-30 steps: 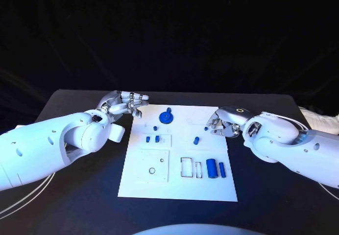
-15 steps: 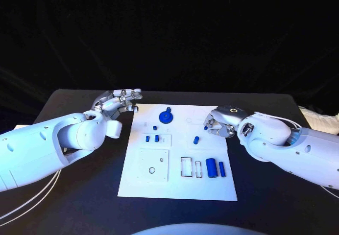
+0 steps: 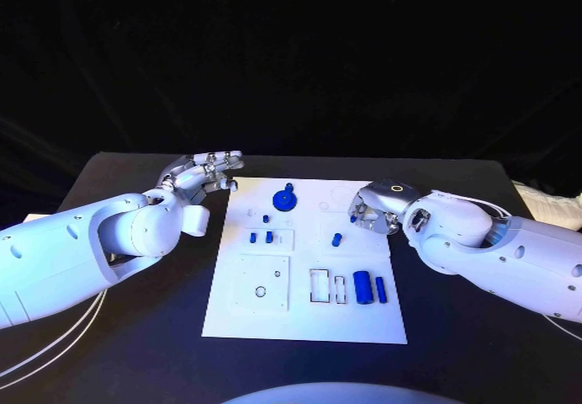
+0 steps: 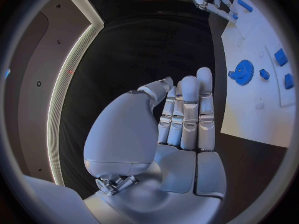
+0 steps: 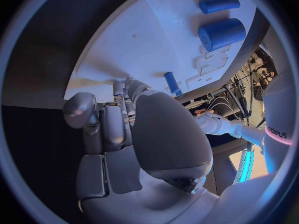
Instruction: Assemble the parts on the task board
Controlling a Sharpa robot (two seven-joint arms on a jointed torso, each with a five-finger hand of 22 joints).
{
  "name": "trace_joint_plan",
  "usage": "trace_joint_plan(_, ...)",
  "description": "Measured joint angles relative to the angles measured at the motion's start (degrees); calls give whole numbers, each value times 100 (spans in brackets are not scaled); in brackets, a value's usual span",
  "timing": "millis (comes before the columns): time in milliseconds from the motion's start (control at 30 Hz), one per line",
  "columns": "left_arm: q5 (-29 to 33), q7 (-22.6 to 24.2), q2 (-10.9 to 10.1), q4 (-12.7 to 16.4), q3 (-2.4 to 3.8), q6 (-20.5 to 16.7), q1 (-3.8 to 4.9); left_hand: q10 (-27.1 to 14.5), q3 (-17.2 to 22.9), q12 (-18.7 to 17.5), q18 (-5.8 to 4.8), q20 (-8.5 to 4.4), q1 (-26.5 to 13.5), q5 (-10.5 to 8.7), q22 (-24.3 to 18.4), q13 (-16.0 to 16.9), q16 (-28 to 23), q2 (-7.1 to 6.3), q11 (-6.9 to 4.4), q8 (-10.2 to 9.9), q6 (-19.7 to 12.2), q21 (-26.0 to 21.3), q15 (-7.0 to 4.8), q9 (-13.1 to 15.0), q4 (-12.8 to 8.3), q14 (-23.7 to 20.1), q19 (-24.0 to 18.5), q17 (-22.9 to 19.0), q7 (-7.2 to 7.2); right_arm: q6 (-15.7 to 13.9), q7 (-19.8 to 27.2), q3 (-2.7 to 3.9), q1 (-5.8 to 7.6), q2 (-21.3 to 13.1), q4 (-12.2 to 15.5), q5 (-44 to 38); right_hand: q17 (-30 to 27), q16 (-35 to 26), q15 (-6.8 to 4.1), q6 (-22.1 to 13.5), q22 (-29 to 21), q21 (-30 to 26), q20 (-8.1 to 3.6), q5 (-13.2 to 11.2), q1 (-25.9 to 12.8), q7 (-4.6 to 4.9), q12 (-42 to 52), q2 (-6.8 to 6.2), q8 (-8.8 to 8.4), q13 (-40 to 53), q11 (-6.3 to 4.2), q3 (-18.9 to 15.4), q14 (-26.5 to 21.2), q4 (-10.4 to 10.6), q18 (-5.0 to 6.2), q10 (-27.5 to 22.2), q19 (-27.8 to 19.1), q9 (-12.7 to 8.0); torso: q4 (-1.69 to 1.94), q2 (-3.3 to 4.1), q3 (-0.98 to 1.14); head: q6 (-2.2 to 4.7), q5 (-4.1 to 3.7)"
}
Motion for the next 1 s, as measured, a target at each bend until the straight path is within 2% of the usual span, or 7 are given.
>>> trace_joint_plan(267,3,-10,0,-7,-1,10,0,0,-16,24,-1,0,37,0,-18,5,0,37,0,22,-20,-21,1,0,-16,-1,0,-15,20,41,3,10,13,40,-41,22,29,0,0,55,28,0,0,-21,-4,15,1,-3,0,-75,-20,136,0,-53,0,59,42,16,-3,0,1,-12,-8)
trace_joint_plan(333,1,-12,0,-10,-1,12,0,0,-16,24,0,0,39,0,-18,5,0,39,0,22,-21,-21,1,0,-16,-1,0,-15,19,47,4,11,15,46,-46,27,30,0,0,78,39,0,0,-21,-55,-8,2,-5,0,-87,-31,166,0,-70,0,88,42,16,-3,0,1,-19,-11)
trace_joint_plan(700,-6,-22,4,-30,-1,23,0,-41,-26,55,0,0,69,0,-36,9,-22,69,0,22,-20,-43,1,0,-38,-1,0,-31,19,94,6,19,24,68,-50,92,39,0,0,98,39,0,0,-22,-69,11,17,8,0,-122,-11,182,0,-86,0,108,41,20,-3,1,0,-44,-22)
trace_joint_plan(1000,-8,-32,2,-48,-2,29,0,-41,-32,78,-1,0,69,0,-42,14,-22,69,0,44,-21,-43,20,1,-63,-20,0,-43,19,119,6,19,24,79,-30,105,35,0,0,98,46,0,0,-21,-156,11,-44,-79,0,-164,-23,271,0,-156,0,136,41,20,-2,-1,0,-55,-23)
